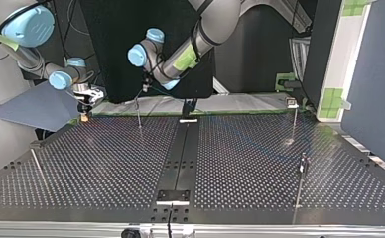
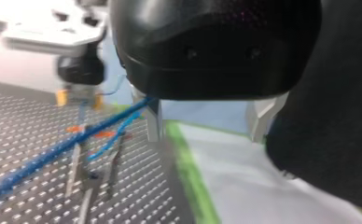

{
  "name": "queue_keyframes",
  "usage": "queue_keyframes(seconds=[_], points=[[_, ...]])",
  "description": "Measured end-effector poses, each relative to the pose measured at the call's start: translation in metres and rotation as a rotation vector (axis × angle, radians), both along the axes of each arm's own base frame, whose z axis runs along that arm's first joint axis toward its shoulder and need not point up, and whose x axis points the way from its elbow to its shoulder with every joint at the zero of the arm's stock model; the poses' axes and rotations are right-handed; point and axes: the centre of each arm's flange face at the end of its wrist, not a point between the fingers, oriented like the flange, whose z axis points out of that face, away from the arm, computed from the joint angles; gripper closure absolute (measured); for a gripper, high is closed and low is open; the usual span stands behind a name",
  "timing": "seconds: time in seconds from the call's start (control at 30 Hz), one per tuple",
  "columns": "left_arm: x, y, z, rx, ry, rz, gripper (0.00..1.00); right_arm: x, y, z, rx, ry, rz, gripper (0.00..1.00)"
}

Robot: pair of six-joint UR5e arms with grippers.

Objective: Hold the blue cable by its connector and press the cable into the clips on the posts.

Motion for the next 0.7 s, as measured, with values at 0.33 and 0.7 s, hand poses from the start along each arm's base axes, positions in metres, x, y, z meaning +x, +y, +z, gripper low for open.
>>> queue_keyframes(seconds=[0.33, 0.7], points=[[0.016, 0.001, 0.013, -0.024, -0.036, 0.071, 0.13, -0.002, -0.004, 0.001, -0.004, 0.003, -0.001, 1.0], [0.014, -0.014, 0.037, -0.107, -0.079, 0.1, 0.13, -0.001, -0.007, 0.004, -0.001, 0.005, 0.001, 1.0]])
